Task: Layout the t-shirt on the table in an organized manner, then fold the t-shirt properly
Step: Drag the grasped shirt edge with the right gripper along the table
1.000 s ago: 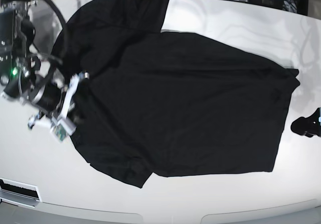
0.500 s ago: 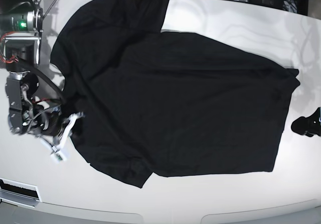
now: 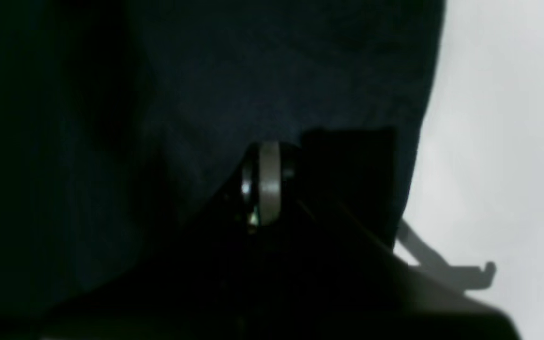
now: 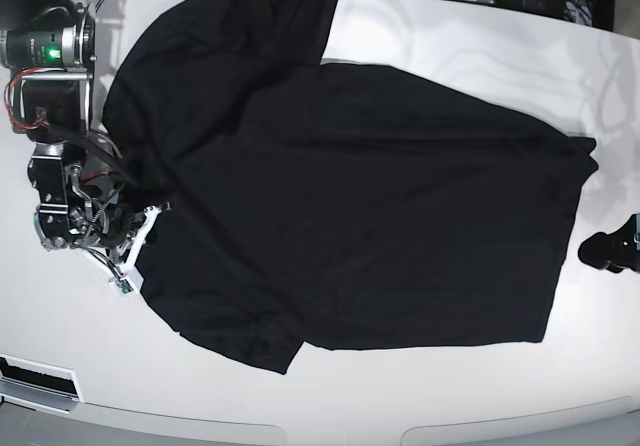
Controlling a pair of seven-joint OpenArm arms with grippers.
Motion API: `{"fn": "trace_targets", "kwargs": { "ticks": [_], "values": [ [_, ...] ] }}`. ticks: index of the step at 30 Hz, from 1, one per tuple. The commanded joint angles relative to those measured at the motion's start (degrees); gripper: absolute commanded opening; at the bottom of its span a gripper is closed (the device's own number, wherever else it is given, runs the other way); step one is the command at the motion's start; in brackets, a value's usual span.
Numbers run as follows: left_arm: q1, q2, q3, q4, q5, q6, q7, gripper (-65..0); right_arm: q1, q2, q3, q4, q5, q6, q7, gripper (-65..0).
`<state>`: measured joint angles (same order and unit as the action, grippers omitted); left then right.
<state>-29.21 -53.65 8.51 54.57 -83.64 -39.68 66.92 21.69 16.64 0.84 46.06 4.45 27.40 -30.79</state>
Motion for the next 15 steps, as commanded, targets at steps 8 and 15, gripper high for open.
{"fn": "trace_targets", "kwargs": {
  "ticks": [8, 15],
  "values": [
    [-1.3, -1.6, -0.7, 0.5, -1.4, -0.3, -0.9, -23.2, 1.8, -1.9, -3.1, 2.0, -0.7, -14.3, -0.7, -65.0],
    [-1.3, -1.6, -0.7, 0.5, -1.4, -0.3, -0.9, -23.2, 1.8, -2.5, -3.1, 12.3, -0.2, -11.9, -4.3, -65.0]
  ]
}}
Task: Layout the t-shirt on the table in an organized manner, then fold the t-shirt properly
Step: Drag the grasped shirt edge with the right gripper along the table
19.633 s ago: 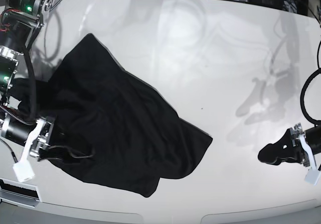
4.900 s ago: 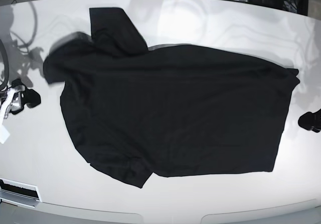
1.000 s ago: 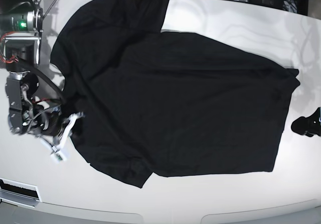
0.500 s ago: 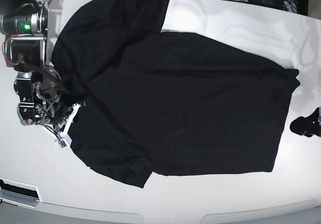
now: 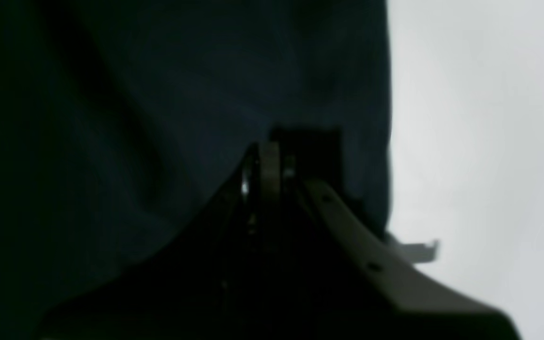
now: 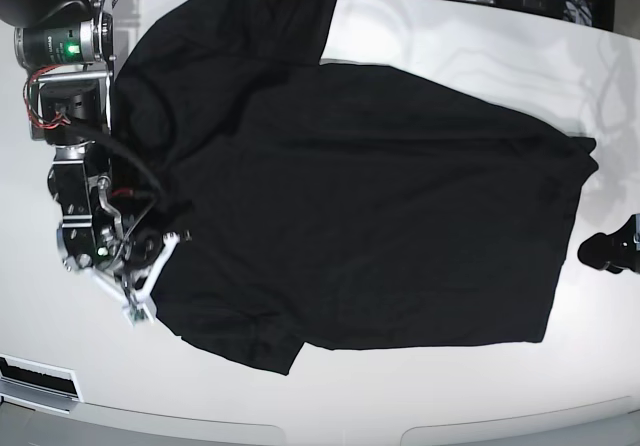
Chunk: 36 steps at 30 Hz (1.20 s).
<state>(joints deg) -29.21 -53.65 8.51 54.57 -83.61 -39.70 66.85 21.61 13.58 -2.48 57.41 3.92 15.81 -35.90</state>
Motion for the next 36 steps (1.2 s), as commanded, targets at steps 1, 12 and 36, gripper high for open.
{"fn": "trace_targets", "kwargs": {
  "ticks": [1, 12, 36],
  "values": [
    [-1.3, -1.6, -0.7, 0.5, -1.4, -0.3, -0.9, -23.2, 1.9, 0.6, 0.2, 2.8, 0.3, -0.2, -0.1, -65.0],
    [-1.3, -1.6, -0.7, 0.5, -1.4, -0.3, -0.9, -23.2, -1.7, 1.0, 0.2, 9.2, 20.8, 21.5, -12.3, -65.0],
    [-1.3, -1.6, -0.7, 0.5, -1.4, -0.3, -1.3, -23.2, -3.3, 0.6, -3.9, 6.3, 3.1, -3.1, -1.4, -65.0]
  ]
}}
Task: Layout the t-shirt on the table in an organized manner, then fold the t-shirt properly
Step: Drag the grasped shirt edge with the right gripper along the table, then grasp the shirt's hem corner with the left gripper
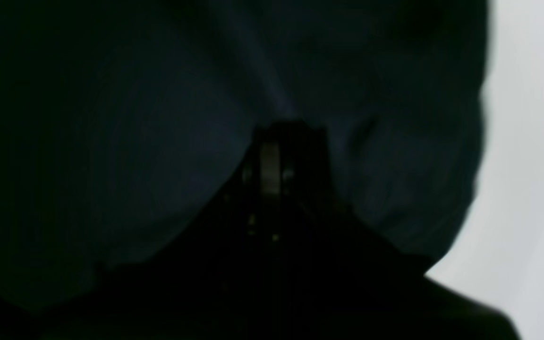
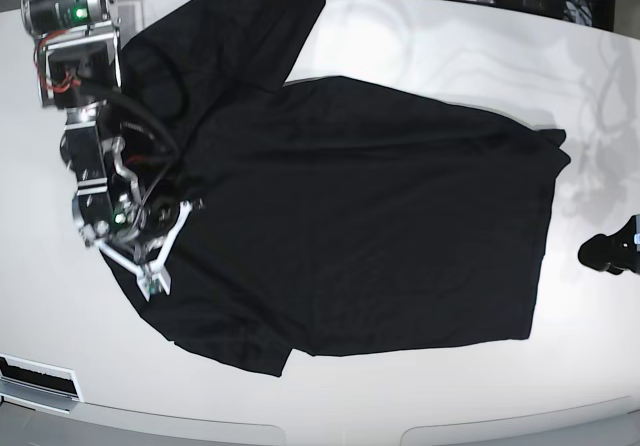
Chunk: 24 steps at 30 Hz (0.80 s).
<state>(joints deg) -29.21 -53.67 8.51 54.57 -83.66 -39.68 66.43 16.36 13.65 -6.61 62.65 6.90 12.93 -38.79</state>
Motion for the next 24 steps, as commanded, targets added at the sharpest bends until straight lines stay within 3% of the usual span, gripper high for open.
{"fn": "trace_targets", "kwargs": {
  "ticks": [1, 3, 5, 8, 9, 12, 14, 18, 21, 23, 24],
  "values": [
    [-1.3, -1.6, -0.7, 0.5, -1.3, -0.3, -0.9, -23.2, 3.3, 0.6, 0.6, 1.3, 2.6, 1.7, -0.3, -65.0],
    [-1.3, -1.6, -0.7, 0.5, -1.3, -0.3, -0.9, -23.2, 5.7, 0.7, 1.9, 2.4, 8.4, 6.3, -4.7, -65.0],
    [-1.3, -1.7, -0.8, 0.5, -1.3, -0.3, -0.9, -23.2, 7.2, 0.7, 4.6, 4.2, 15.9, 13.0, -10.2, -65.0],
    [-1.2, -1.5, -2.8, 0.5, -0.2, -0.3, -1.2, -23.2, 6.4, 0.7, 9.8, 8.3, 31.8, 24.8, -19.8, -65.0],
    [-1.1, -1.5, -3.9, 0.5, 0.7, -0.3, -2.0, -23.2, 5.5, 0.8, 11.2, 9.8, 37.9, 27.1, -23.7, -65.0],
    [-1.1, -1.6, -7.8, 0.3, 2.7, -0.3, -2.9, -23.2, 0.9, 1.6, 14.0, 14.7, 55.3, 27.1, -33.6, -65.0],
    [-1.1, -1.6, -9.9, 0.3, 3.7, -0.3, -3.0, -23.2, -3.3, 1.8, 15.4, 18.5, 62.1, 27.1, -38.8, -65.0],
    [-0.7, -1.2, -11.0, -0.2, 4.4, -0.3, -3.0, -23.2, -11.6, 1.7, 16.1, 23.9, 69.2, 27.1, -41.2, -65.0],
    [-0.4, 1.4, -10.9, -2.9, 10.6, 0.0, -5.0, -23.4, -16.5, 1.6, 16.0, 24.5, 71.3, 27.1, -41.2, -65.0],
    [0.7, 3.7, -10.0, -4.9, 13.7, 0.0, -8.6, -29.8, -19.3, 1.6, 16.0, 24.5, 71.1, 27.1, -41.2, -65.0],
    [1.2, 5.1, -9.4, -5.6, 15.1, -0.3, -10.2, -37.7, -20.5, 1.6, 16.0, 24.5, 71.1, 27.1, -41.2, -65.0]
  ]
}}
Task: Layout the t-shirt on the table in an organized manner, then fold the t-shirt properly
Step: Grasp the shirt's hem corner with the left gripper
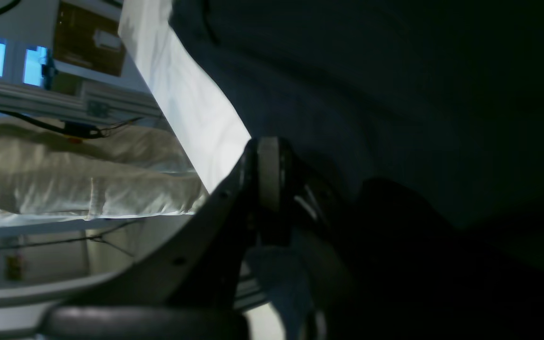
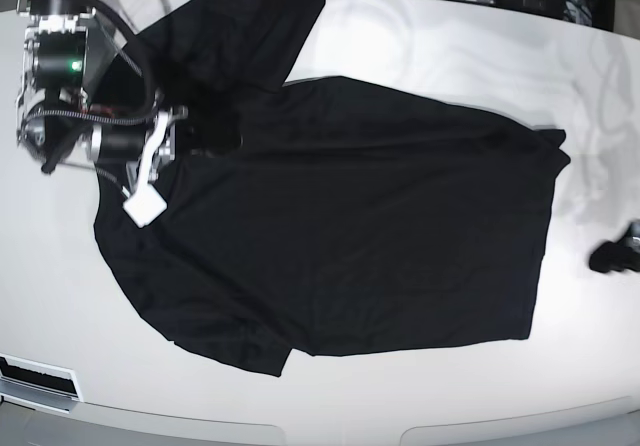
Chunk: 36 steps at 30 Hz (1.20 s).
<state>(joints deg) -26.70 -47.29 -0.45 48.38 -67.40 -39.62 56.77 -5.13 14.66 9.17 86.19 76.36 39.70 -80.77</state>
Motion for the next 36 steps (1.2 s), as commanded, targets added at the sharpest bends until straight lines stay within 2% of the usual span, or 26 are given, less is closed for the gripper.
{"fn": "trace_targets", "kwargs": {
  "ticks": [1, 2, 3, 8, 12, 18, 25, 29, 33, 36],
  "values": [
    [-0.9, 0.0, 0.1, 0.0, 0.7, -0.4, -1.7, -48.2, 0.1, 0.6, 0.2, 1.0, 1.6, 0.3, 0.8, -65.0],
    [-0.6, 1.5, 0.6, -0.2, 2.8, -0.4, -2.6, -59.8, -0.5, 0.6, 0.2, 1.0, 1.6, 0.3, 0.8, -65.0],
    [-0.6, 3.0, 0.9, -0.2, 4.9, -0.4, -3.5, -65.0, -0.7, 0.6, 0.2, 1.0, 1.6, 0.3, 0.8, -65.0],
    [-0.4, 8.9, 2.0, -0.2, 19.0, -0.4, -13.1, -65.0, -0.7, 0.6, 0.2, 1.0, 1.6, 0.3, 0.8, -65.0],
    [-0.3, 11.8, 3.8, -0.2, 26.1, 2.0, -16.3, -65.0, -0.7, 0.6, 0.2, 1.1, 1.7, 0.3, 0.8, -65.0],
    [0.9, 12.5, 10.1, -0.2, 28.9, 2.7, -15.0, -65.0, -0.6, 0.7, 0.2, 1.2, 1.6, 0.3, 0.8, -65.0],
    [4.8, 13.3, 10.6, -0.2, 32.9, 10.8, -16.6, -65.0, -0.4, 0.7, 0.2, 1.2, 1.9, 0.3, 0.8, -65.0],
    [6.7, 13.7, 10.6, -0.3, 38.8, 14.5, -23.9, -65.0, 0.4, 0.7, 0.2, 1.2, 1.8, 0.3, 0.8, -65.0],
    [5.0, 14.3, 10.6, -2.5, 42.7, 14.4, -33.9, -65.0, 0.8, 0.7, 0.2, 1.2, 1.9, 0.3, 0.8, -65.0],
    [0.2, 14.8, 11.6, -7.3, 46.0, 14.4, -41.0, -65.0, 1.2, 0.7, 0.2, 1.2, 1.8, 0.3, 0.8, -65.0]
  ]
}}
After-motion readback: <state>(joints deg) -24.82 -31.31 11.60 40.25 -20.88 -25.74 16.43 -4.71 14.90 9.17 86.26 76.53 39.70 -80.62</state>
